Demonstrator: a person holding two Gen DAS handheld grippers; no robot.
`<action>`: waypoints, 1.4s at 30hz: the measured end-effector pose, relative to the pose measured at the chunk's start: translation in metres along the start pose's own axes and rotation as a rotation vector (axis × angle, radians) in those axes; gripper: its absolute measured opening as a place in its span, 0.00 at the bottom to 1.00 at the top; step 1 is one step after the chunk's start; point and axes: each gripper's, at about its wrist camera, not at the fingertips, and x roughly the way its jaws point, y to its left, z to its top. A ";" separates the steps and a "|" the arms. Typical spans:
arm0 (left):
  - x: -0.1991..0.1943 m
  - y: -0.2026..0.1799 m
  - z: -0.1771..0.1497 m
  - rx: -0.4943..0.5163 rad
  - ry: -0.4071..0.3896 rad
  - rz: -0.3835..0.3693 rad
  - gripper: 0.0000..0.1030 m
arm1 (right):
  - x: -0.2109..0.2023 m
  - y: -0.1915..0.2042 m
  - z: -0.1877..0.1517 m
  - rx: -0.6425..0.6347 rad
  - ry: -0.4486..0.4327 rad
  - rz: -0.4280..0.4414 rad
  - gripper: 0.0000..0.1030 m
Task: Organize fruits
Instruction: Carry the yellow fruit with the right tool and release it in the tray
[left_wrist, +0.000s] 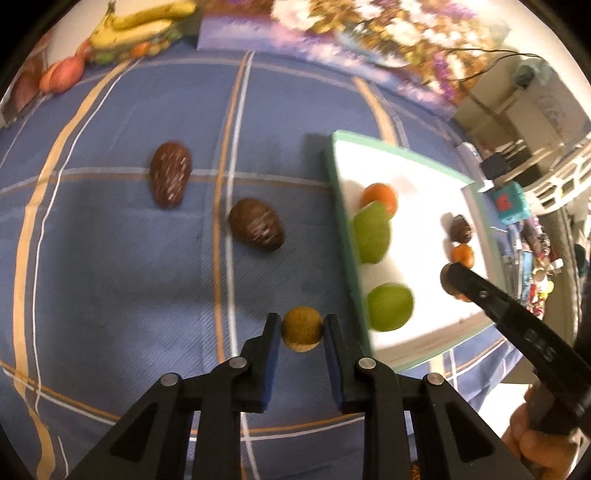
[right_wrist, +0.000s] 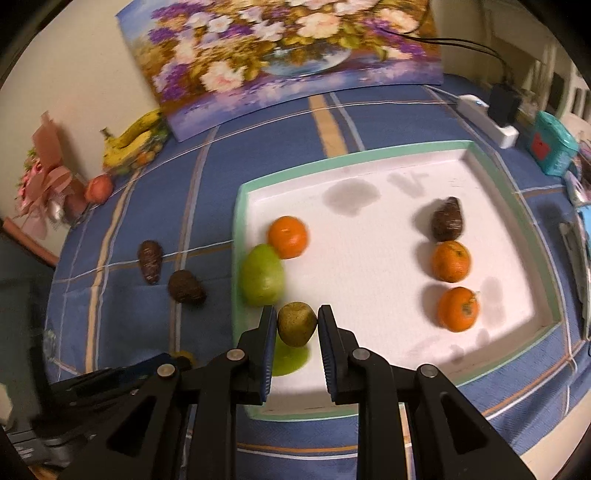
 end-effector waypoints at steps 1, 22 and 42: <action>-0.002 -0.003 0.001 0.010 -0.009 -0.009 0.24 | -0.001 -0.006 0.001 0.018 -0.004 -0.010 0.23; 0.017 -0.070 -0.020 0.218 0.053 -0.064 0.24 | 0.004 -0.069 -0.002 0.156 0.073 -0.056 0.23; 0.037 -0.078 -0.025 0.239 0.108 -0.031 0.25 | 0.021 -0.077 -0.010 0.157 0.157 -0.106 0.23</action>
